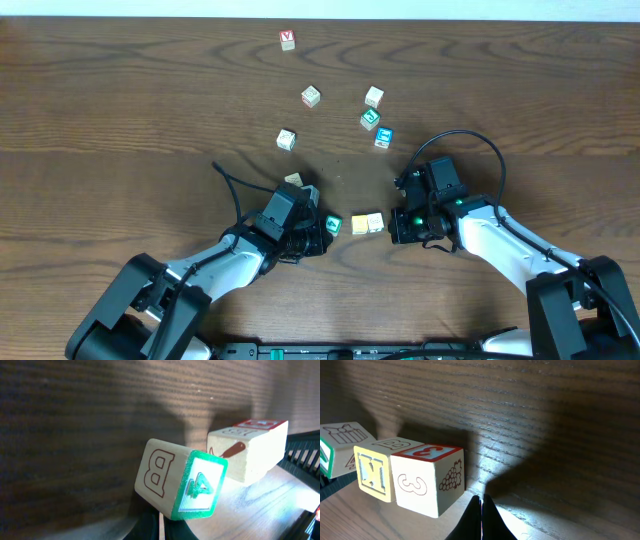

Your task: Lift 3 blocks

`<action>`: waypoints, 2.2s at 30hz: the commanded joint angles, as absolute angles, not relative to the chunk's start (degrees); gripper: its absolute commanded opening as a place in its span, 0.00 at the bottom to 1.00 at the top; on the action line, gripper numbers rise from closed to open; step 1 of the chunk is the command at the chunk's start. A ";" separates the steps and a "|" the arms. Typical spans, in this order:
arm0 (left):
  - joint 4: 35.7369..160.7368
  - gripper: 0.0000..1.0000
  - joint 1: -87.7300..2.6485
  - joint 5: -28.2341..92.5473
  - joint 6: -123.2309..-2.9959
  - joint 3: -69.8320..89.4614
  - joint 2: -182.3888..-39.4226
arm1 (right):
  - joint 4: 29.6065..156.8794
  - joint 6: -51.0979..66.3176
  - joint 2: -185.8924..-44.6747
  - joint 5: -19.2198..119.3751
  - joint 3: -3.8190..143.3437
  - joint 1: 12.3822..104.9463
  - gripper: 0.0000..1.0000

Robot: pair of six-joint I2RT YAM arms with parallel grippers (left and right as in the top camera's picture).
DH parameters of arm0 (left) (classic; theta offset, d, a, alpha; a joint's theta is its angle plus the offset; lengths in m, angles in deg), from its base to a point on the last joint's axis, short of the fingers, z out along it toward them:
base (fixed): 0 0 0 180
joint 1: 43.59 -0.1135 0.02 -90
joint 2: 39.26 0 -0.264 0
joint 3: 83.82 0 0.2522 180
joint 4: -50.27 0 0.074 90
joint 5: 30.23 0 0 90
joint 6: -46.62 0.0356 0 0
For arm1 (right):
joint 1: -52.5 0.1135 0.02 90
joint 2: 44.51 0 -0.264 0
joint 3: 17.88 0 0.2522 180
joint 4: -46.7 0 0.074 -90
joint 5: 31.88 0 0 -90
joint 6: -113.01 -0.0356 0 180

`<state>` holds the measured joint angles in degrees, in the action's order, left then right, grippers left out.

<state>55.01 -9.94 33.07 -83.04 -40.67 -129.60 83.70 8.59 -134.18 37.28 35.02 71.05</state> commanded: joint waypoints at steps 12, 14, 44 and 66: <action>51.36 0.07 -8.63 35.09 -87.10 -41.96 -130.94 | 83.46 8.24 -134.81 36.84 34.87 70.59 0.01; 49.68 0.07 -7.54 35.11 -87.93 -41.96 -130.94 | 83.46 8.24 -134.81 36.82 34.87 70.59 0.01; 77.33 0.07 -0.94 60.46 -86.97 -41.96 -110.98 | 83.59 8.27 -134.81 37.08 34.87 70.59 0.01; 61.42 0.07 -5.07 62.41 -84.06 -41.96 -120.97 | 82.96 8.27 -134.81 36.78 34.87 70.59 0.01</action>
